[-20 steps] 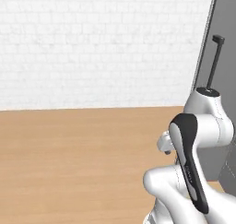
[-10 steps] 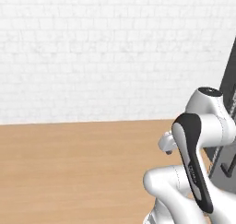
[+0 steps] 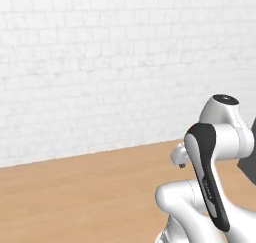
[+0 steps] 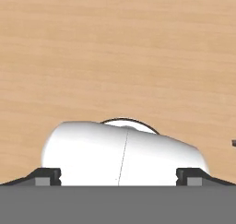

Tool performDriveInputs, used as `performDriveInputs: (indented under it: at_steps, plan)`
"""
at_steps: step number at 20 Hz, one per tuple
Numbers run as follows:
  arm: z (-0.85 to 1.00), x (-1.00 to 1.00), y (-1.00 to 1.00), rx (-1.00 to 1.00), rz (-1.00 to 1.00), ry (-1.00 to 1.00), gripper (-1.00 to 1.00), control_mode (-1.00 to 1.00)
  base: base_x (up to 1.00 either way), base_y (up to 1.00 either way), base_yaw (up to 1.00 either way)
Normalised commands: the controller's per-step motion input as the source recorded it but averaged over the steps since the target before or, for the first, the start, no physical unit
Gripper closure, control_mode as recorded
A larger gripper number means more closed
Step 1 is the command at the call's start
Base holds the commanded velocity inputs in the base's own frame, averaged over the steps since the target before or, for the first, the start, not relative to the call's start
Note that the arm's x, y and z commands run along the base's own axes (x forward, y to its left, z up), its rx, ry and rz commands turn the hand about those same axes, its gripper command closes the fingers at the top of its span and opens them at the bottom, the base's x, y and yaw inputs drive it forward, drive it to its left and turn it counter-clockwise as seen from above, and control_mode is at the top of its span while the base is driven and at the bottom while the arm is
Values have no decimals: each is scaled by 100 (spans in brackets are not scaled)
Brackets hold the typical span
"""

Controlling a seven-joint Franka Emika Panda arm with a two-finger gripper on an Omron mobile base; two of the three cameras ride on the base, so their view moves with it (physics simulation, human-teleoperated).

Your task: Place one lemon wedge and one fish in each tupperware on the nearby counter, to pack two identical lunches.

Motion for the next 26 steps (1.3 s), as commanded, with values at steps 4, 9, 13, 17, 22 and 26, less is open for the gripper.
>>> performDriveInputs:
  at_steps: [4, 9, 13, 17, 22, 26]
  plan:
    - [0, 0, 0, 0, 0, 0, -100, 100, 100, 78, -62]
    - [0, 0, 0, 0, 0, 0, -100, 100, 91, 61, -75]
    - [0, 0, 0, 0, 0, 0, -100, 100, 50, 27, -86]
    - [0, 0, 0, 0, 0, 0, -100, 100, 35, 16, -89]
    - [0, 0, 0, 0, 0, 0, -100, 100, 38, 13, -87]
    - [0, 0, 0, 0, 0, 0, -100, 100, 73, 30, -75]
